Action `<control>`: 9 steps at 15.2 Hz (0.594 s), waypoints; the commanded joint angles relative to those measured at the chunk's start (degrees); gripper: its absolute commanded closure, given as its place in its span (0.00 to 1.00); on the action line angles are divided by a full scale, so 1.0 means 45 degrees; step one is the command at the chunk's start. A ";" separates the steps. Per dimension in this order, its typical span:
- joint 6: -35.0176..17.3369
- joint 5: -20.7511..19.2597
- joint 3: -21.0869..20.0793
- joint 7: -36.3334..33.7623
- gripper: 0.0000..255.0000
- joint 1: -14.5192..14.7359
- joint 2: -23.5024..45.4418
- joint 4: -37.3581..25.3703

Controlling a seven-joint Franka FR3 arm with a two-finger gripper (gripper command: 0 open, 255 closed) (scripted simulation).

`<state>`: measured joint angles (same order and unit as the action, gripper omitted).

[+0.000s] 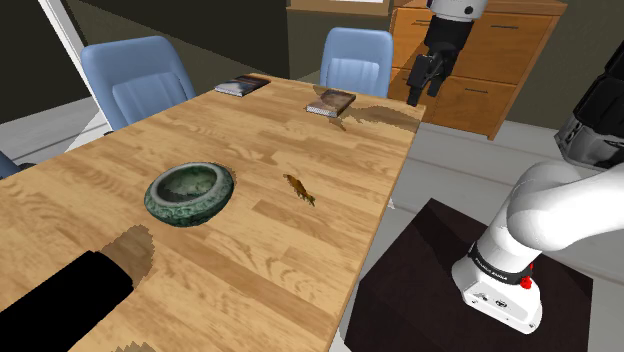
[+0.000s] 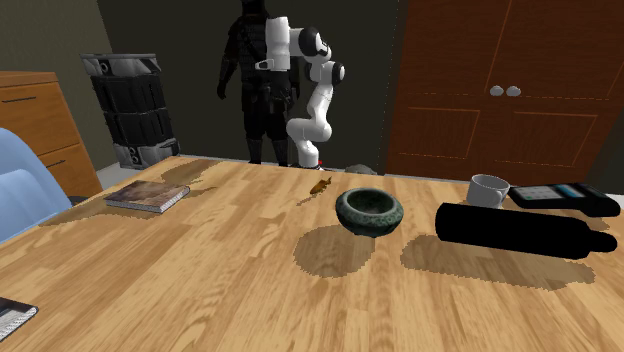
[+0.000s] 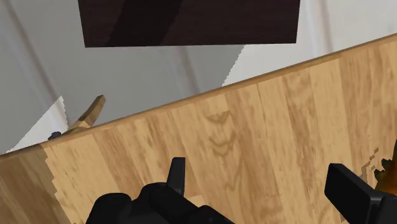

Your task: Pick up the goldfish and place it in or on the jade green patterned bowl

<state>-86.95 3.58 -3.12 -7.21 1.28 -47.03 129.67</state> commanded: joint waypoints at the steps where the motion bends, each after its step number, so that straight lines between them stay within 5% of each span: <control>1: 0.0000 0.0000 0.0000 0.0000 0.00 0.0000 0.0000 0.0000; 9: -0.2990 0.1320 -0.1626 -0.1681 0.00 0.0409 0.1161 0.1261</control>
<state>-98.84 8.86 -9.58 -13.86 2.93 -42.70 135.16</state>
